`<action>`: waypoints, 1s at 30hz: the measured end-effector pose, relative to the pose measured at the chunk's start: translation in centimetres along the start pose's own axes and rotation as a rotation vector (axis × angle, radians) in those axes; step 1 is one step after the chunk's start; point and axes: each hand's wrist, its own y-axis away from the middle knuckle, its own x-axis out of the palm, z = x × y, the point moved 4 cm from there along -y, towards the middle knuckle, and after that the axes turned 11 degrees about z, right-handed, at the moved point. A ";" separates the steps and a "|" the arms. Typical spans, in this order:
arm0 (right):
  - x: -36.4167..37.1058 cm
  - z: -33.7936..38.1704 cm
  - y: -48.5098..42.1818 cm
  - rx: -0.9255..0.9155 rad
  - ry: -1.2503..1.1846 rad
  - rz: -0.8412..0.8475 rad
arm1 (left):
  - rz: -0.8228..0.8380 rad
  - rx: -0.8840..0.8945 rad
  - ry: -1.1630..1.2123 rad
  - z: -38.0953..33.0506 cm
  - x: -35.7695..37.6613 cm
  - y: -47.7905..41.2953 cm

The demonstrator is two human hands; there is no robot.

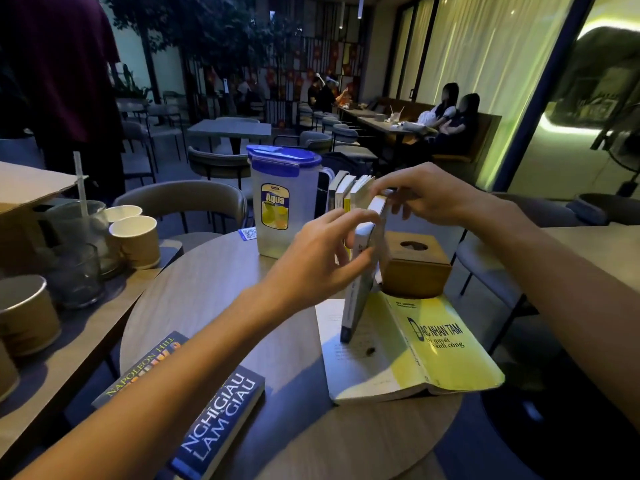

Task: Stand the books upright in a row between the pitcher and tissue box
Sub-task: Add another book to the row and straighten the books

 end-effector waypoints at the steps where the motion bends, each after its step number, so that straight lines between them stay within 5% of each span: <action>1: -0.2 -0.4 0.0 0.009 -0.002 -0.029 | 0.007 0.005 -0.023 0.3 0.1 -0.3; 8: -0.6 -2.9 -1.7 0.088 -0.048 -0.192 | -0.026 -0.009 -0.118 2.1 0.5 -3.6; 30: 2.3 -9.7 -7.0 0.158 -0.141 -0.243 | -0.018 0.005 -0.379 6.0 4.4 -9.4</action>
